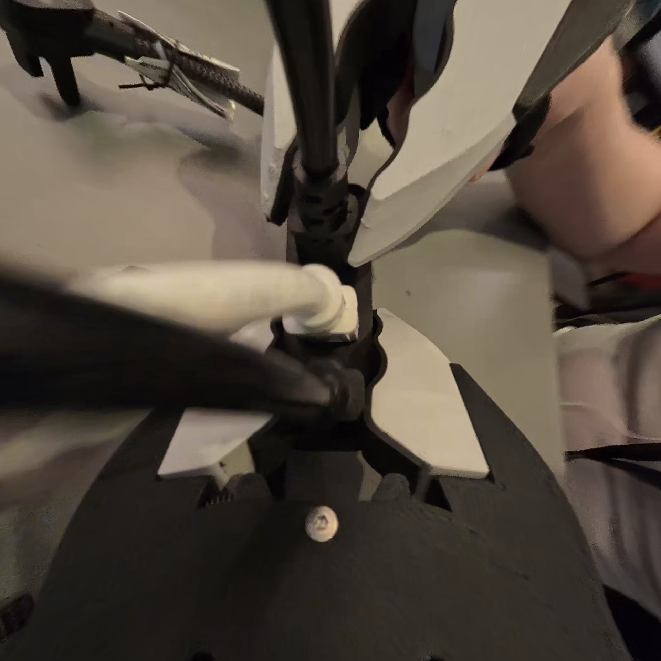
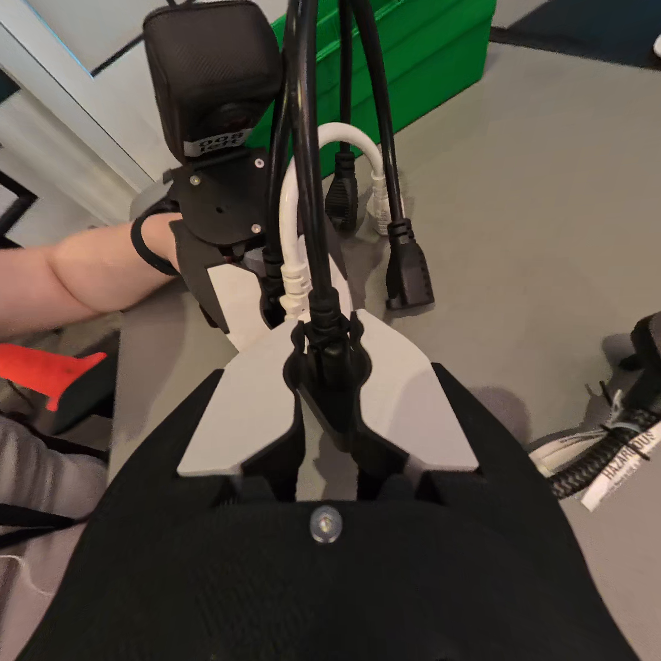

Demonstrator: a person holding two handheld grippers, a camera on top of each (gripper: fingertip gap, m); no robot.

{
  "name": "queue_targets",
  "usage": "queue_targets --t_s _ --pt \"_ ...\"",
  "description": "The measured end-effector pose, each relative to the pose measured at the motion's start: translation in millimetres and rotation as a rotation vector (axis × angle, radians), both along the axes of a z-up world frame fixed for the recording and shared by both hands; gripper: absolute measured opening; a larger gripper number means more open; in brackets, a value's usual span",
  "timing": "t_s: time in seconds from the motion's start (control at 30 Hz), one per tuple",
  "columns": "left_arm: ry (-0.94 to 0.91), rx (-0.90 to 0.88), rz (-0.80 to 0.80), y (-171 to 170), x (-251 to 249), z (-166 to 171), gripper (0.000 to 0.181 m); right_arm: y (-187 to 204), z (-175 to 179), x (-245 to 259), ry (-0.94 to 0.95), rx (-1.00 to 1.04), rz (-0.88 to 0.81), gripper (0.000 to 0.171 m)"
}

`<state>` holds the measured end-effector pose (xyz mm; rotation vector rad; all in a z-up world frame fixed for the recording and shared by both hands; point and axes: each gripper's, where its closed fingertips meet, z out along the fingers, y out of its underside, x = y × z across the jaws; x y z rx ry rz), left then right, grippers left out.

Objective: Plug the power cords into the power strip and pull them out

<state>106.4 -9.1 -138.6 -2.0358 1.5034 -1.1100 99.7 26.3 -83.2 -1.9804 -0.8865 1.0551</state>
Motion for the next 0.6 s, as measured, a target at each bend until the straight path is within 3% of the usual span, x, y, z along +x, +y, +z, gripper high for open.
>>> queue_targets --t_s 0.03,0.13,0.33,0.6 --pt "-0.050 -0.066 0.023 0 0 8 0.043 2 3 0 0.020 -0.043 -0.007 0.025" --pt "-0.138 -0.222 0.026 -4 -4 22 0.043 1 8 -3 0.079 -0.137 0.003 0.025" --pt "-0.232 -0.204 0.064 6 -6 28 0.043 6 7 -4 0.146 -0.199 -0.043 0.026" --pt "-0.181 0.017 0.118 21 -11 22 0.048 11 4 -2 0.236 -0.212 -0.080 0.025"
